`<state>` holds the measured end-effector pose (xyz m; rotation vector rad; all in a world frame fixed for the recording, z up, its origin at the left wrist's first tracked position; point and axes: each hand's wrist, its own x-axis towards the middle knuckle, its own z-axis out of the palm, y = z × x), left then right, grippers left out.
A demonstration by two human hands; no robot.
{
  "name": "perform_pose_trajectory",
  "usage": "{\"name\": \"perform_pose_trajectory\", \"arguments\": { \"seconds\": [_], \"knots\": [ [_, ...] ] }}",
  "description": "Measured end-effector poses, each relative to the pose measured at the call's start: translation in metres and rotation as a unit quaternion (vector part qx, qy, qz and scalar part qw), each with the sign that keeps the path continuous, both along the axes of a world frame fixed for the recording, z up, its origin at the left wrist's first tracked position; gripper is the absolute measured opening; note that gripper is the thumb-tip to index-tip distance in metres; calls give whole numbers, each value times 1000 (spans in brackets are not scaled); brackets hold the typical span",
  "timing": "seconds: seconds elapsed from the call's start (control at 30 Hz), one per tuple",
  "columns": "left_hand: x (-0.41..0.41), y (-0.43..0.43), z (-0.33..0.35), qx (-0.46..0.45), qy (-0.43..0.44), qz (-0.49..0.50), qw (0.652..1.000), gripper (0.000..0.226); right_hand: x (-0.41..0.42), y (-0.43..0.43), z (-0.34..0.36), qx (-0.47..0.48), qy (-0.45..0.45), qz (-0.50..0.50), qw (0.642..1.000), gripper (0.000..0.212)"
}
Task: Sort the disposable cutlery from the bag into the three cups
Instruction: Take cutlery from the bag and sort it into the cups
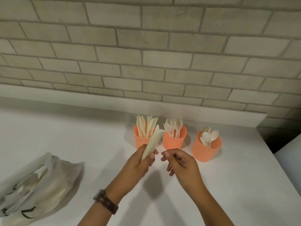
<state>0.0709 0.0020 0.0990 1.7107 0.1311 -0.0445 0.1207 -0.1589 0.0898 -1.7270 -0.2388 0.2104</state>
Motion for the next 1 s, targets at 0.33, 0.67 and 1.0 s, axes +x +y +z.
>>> {"name": "perform_pose_trajectory", "arguments": {
  "seconds": [0.33,0.67,1.0],
  "knots": [
    [9,7,-9,297,-253,67,918,18,6,-19,-11,-11,13,-40,999,15],
    [101,29,23,-208,-172,216,938,13,7,-55,-24,-6,18,-109,994,19],
    [163,35,-44,160,-120,265,943,35,0,-85,-28,-4,38,-159,986,16]
  ]
}}
